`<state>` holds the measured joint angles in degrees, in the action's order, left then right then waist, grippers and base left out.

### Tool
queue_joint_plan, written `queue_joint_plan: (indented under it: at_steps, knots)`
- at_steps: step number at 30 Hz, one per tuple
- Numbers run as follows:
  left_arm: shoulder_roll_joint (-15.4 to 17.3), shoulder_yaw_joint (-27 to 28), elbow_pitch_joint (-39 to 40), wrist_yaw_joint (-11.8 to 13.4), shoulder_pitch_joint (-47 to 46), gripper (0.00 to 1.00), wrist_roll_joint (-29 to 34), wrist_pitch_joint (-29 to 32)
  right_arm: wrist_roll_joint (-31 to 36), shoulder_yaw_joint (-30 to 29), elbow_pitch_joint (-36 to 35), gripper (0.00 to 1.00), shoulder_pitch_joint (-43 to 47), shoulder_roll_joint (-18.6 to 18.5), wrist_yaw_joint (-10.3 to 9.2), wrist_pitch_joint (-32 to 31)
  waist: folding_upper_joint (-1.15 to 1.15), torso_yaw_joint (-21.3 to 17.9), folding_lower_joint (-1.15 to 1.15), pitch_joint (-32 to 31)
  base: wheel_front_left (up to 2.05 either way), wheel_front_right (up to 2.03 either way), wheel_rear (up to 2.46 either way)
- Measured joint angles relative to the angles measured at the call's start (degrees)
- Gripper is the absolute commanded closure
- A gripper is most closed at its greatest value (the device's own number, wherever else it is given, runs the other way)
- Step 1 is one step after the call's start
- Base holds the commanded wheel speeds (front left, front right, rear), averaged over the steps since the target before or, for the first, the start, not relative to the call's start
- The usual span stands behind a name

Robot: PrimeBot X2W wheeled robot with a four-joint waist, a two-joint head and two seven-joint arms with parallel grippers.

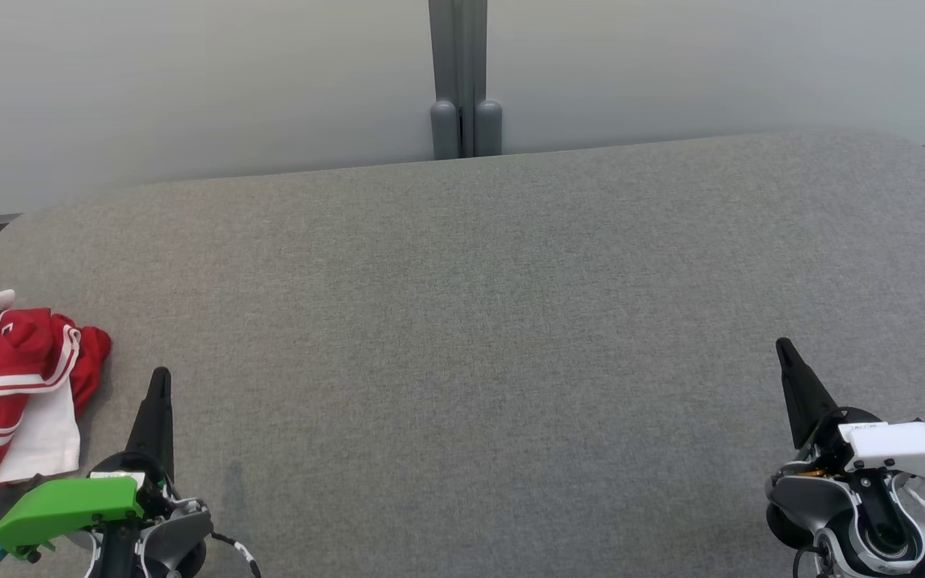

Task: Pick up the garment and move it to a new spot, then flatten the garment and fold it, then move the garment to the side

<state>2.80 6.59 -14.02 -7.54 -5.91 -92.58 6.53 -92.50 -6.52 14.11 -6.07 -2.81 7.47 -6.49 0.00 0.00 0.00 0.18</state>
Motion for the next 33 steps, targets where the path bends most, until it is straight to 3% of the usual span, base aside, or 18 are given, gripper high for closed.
queue_joint_plan:
  at_steps: [33]
  knots:
    - [0.0, 0.0, 0.0, 0.0, 0.0, 1.00, 0.0, 0.0, 0.0, 0.0, 0.0, 1.00, 0.0, 0.0, 0.00, 0.0, 0.00, 0.0, 0.00, 0.0, 0.00, 0.00, 0.00]
